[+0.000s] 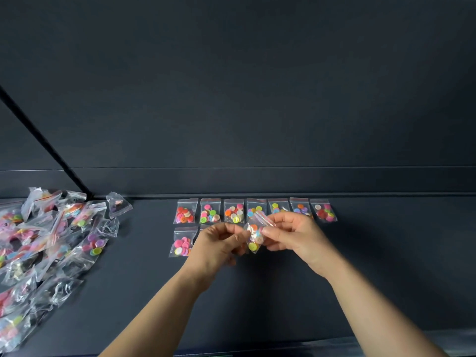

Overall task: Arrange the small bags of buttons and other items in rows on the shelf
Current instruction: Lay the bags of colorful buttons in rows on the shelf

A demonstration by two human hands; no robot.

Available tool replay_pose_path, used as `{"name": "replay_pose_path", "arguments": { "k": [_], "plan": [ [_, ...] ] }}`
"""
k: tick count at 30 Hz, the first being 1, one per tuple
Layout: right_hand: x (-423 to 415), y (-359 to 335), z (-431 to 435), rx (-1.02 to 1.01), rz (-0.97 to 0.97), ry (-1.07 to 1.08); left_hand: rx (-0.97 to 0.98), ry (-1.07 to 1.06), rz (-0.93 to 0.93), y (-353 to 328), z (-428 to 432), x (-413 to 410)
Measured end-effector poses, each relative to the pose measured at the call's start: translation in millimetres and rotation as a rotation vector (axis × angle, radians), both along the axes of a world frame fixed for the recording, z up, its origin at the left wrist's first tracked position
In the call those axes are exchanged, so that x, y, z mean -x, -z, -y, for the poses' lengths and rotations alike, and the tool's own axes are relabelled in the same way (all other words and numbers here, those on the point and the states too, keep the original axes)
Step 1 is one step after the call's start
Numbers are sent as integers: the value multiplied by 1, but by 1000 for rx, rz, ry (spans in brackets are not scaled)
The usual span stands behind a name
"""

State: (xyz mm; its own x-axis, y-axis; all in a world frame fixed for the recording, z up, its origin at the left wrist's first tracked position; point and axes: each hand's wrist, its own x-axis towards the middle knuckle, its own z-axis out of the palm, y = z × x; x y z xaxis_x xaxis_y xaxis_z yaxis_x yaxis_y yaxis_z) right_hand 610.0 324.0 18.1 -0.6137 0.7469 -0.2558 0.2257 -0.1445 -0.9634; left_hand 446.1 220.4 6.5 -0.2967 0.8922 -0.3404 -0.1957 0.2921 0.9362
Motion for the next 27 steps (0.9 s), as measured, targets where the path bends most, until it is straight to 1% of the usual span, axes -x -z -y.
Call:
{"name": "replay_pose_path", "arguments": {
  "k": [2, 5, 6, 10, 13, 15, 19, 23, 25, 27],
  "plan": [
    [-6, 3, -2, 16, 3, 38, 17, -33, 10, 2, -1, -4],
    [-12, 10, -12, 13, 50, 127, 71, -51, -79, 6, 1, -4],
    [-12, 11, -14, 12, 78, 111, 81, -59, -91, 7, 2, -3],
    [-3, 14, -13, 12, 177, -11, 28, -54, -16, 6, 2, -4],
    [1, 14, -11, 34, 146, -45, 10, -38, -23, 4, -1, -9],
    [0, 15, -11, 7, 114, -47, 31, -34, -55, 5, -2, -10],
    [-3, 19, -20, -35, 142, -9, 89, -19, -182, 9, 0, -7],
    [-2, 28, -26, -231, 341, -75, 106, -128, -404, 13, 1, 5],
    [2, 34, -24, -302, 385, -85, 118, -113, -514, 15, 2, 12],
    [5, 39, -22, -378, 388, -31, 127, -83, -573, 16, 2, 16]
  ]
}}
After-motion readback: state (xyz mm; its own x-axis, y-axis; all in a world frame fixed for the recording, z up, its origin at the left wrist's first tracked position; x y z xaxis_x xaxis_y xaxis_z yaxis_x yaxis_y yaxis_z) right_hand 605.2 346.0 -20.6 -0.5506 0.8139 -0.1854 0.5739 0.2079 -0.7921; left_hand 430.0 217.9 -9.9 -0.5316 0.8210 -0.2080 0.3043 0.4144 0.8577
